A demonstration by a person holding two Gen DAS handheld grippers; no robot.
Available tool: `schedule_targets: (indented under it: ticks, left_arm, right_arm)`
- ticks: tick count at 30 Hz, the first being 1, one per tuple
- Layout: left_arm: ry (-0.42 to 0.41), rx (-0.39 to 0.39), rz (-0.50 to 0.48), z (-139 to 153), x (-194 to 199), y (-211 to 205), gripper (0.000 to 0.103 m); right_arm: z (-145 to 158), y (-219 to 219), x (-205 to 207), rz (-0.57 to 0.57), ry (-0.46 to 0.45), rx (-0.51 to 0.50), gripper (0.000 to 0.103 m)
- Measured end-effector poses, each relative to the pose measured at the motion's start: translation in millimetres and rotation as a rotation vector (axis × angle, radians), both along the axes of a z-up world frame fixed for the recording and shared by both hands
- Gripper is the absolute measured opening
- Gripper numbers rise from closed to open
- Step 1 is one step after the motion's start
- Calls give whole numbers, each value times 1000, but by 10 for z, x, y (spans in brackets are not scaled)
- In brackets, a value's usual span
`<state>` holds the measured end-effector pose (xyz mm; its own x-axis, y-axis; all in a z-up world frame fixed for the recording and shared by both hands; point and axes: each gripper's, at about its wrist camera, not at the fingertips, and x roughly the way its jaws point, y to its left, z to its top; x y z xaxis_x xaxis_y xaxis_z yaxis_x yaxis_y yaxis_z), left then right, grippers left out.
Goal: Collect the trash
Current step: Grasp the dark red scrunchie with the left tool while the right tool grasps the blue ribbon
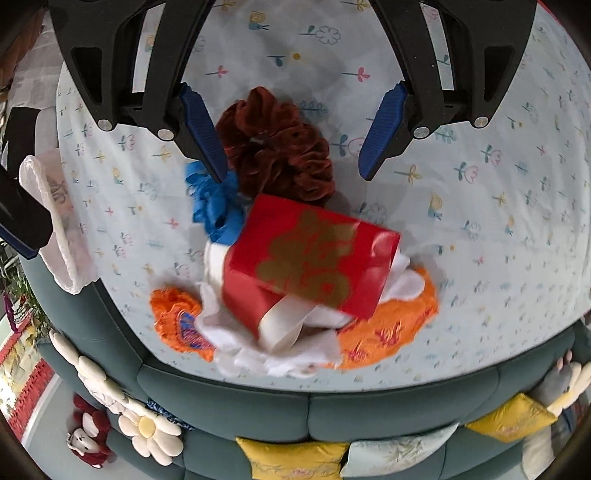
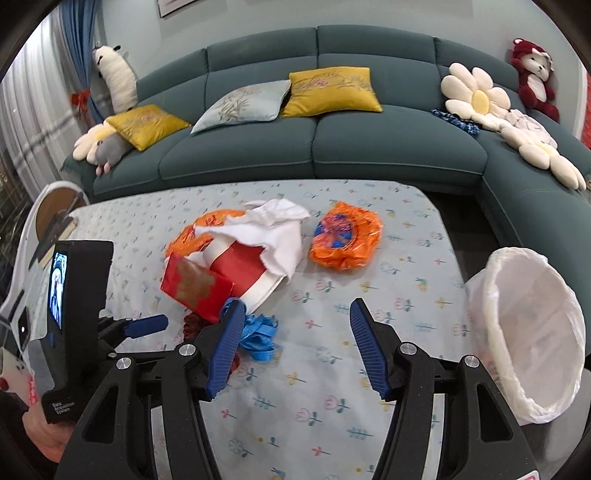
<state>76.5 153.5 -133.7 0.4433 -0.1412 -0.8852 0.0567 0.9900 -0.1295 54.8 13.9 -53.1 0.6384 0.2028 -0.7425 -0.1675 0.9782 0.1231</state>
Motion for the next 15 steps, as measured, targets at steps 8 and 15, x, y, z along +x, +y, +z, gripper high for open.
schedule_targets:
  ticks: [8,15]
  left_arm:
    - [33,-59,8,-151,32,171,57]
    - [43,-101,-37,-210,-8,164,25]
  right_arm:
    - [-228,205,129,25,47,-1,58]
    - [-422,446,185,64,80,-33,58]
